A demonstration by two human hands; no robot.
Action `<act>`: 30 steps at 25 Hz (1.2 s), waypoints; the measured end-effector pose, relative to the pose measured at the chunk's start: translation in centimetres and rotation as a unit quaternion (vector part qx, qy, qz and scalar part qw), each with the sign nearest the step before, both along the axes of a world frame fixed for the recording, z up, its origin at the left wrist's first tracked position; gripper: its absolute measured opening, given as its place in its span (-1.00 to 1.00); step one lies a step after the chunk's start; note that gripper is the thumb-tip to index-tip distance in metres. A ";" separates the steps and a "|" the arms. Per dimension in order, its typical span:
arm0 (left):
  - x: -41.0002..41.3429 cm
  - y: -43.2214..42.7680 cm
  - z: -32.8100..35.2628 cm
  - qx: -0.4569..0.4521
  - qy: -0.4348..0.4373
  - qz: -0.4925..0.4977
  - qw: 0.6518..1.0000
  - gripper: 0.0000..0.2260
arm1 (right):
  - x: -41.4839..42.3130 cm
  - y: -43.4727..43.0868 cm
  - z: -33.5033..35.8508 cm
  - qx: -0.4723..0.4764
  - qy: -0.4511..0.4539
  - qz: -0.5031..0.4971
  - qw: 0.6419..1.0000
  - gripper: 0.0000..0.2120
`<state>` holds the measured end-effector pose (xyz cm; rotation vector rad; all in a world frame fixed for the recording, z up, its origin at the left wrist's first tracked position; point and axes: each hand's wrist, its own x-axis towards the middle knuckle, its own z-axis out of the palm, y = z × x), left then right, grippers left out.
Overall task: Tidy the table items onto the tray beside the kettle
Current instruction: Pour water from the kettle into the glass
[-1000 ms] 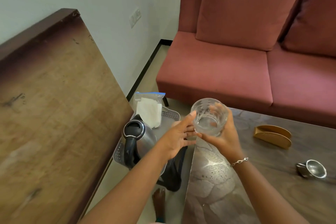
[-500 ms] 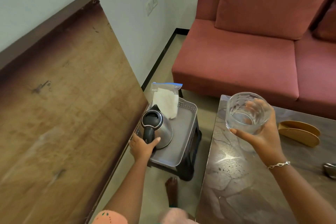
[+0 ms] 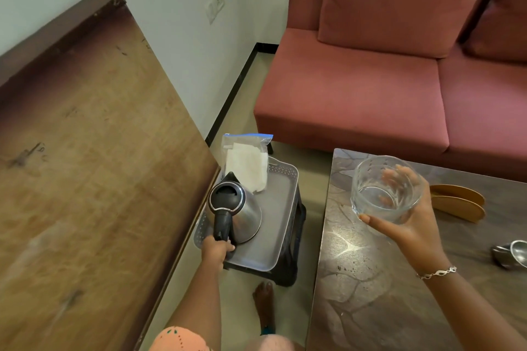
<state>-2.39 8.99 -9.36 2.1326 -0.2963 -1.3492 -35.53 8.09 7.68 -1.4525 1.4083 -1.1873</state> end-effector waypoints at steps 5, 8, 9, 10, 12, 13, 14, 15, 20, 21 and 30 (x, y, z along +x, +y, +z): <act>-0.4 0.2 0.0 -0.042 -0.032 0.055 0.997 -0.64 | -0.9 0.8 0.0 0.009 0.006 -0.001 1.000 -0.09; -0.1 -0.4 0.8 -0.074 -0.055 0.074 0.993 -0.56 | -1.4 1.3 0.0 0.013 0.002 -0.003 1.000 -0.10; 0.0 -0.6 1.3 -0.081 -0.066 0.068 0.992 -0.56 | -1.6 1.4 0.0 0.011 0.003 -0.006 1.000 -0.10; 0.1 -0.8 2.0 -0.088 -0.076 0.059 0.991 -0.57 | -1.8 1.5 0.0 0.008 0.004 -0.008 1.000 -0.10; 0.0 -1.2 4.0 -0.107 -0.082 0.046 0.990 -0.60 | -2.2 1.7 0.0 0.003 0.002 -0.009 1.000 -0.09; -0.1 -1.4 5.1 -0.120 -0.079 0.040 0.989 -0.61 | -2.4 1.8 0.0 0.000 0.001 -0.008 1.000 -0.10; -0.3 -1.6 6.4 -0.134 -0.076 0.030 0.988 -0.62 | -2.5 1.8 0.0 -0.004 0.000 -0.010 1.000 -0.10; -0.5 -2.0 7.9 -0.155 -0.072 0.016 0.985 -0.65 | -2.6 1.9 -0.1 -0.006 -0.001 -0.015 1.000 -0.10; -3.0 -4.6 17.4 -0.302 -0.077 -0.114 0.943 -0.67 | -3.8 1.9 0.5 -0.031 0.004 -0.023 0.999 -0.12; -3.6 -5.0 19.1 -0.322 -0.084 -0.136 0.933 -0.67 | -4.1 1.9 0.7 -0.039 -0.001 -0.024 0.999 -0.12; -9.1 -5.9 33.9 -0.449 -0.170 -0.306 0.822 -0.70 | -7.9 2.5 2.7 -0.066 -0.004 -0.044 0.997 -0.13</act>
